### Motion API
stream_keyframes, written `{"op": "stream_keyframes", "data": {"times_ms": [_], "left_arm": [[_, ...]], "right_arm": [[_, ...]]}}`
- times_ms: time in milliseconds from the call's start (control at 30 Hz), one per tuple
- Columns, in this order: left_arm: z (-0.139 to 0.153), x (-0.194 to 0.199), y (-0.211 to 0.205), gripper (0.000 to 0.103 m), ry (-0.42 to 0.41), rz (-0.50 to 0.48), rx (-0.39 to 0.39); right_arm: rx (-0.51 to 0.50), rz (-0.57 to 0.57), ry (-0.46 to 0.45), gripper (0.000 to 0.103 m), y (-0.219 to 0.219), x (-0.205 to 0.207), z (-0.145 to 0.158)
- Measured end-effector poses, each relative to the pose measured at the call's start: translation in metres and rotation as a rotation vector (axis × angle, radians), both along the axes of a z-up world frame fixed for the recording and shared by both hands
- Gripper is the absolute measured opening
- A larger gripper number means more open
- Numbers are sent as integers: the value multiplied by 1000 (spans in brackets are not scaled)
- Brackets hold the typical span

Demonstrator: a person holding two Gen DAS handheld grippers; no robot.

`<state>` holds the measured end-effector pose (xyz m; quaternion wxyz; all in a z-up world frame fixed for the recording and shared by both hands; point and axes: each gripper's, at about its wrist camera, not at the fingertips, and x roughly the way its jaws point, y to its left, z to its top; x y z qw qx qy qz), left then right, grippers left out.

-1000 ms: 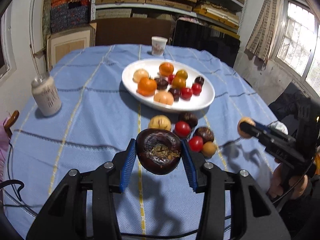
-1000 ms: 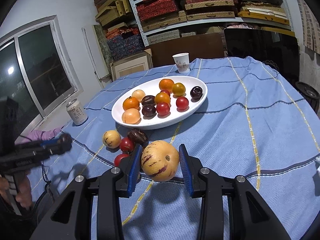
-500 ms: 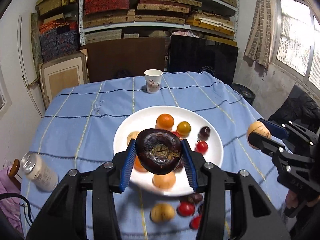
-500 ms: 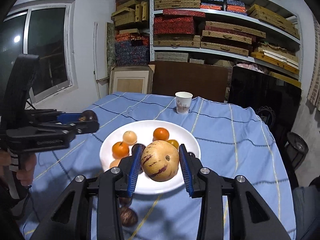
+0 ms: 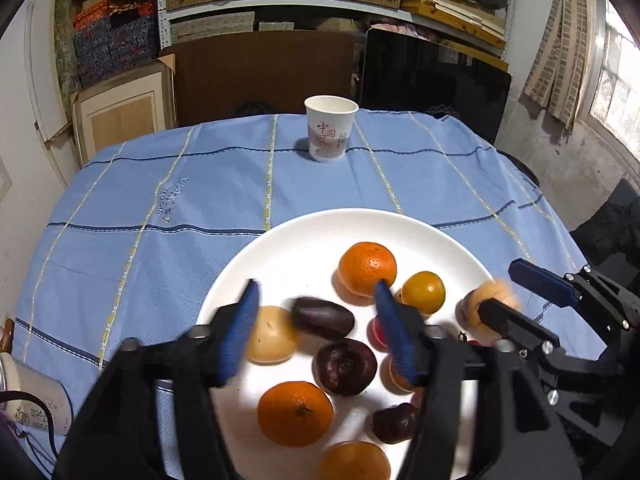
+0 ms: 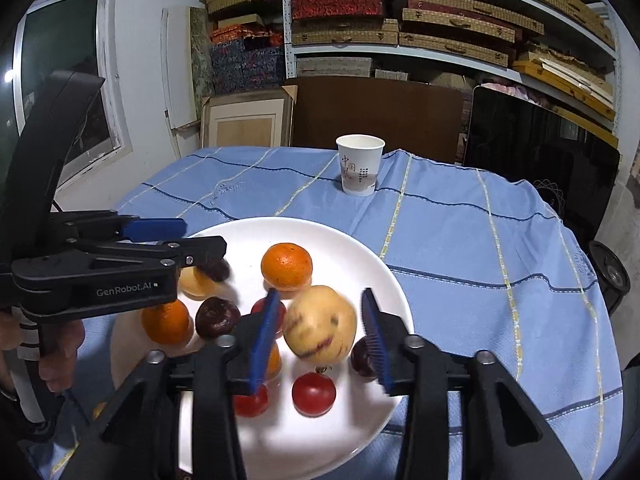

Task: Organize fruits
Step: 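Carry the dark fruit and striped fruit over the white plate and open both tools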

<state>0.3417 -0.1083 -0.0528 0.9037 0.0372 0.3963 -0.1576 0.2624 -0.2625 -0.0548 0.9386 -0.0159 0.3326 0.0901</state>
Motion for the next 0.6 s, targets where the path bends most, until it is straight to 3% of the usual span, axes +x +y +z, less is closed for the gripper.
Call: {"op": "stream_keyframes", "data": {"times_ms": [67,200,333,467,600], "left_arm": [[7,-5,7,75,-24,7,-35],[24,-22,20,75,-36,18,-76],[37,-66,39,82,-30,10,-103],[29,-124,56,87,-30,-8,-76],[6,-177,66,90,-37,-32,-48]], "right_arm": [[1,-5,-9,48,0,-2,4],[6,-13,-32,48,-3,-17,17],[52,3,-32,48,-6,-56,31],[64,38,14,48,1,-108,25],[64,95,82,48,25,-163,-1]]}}
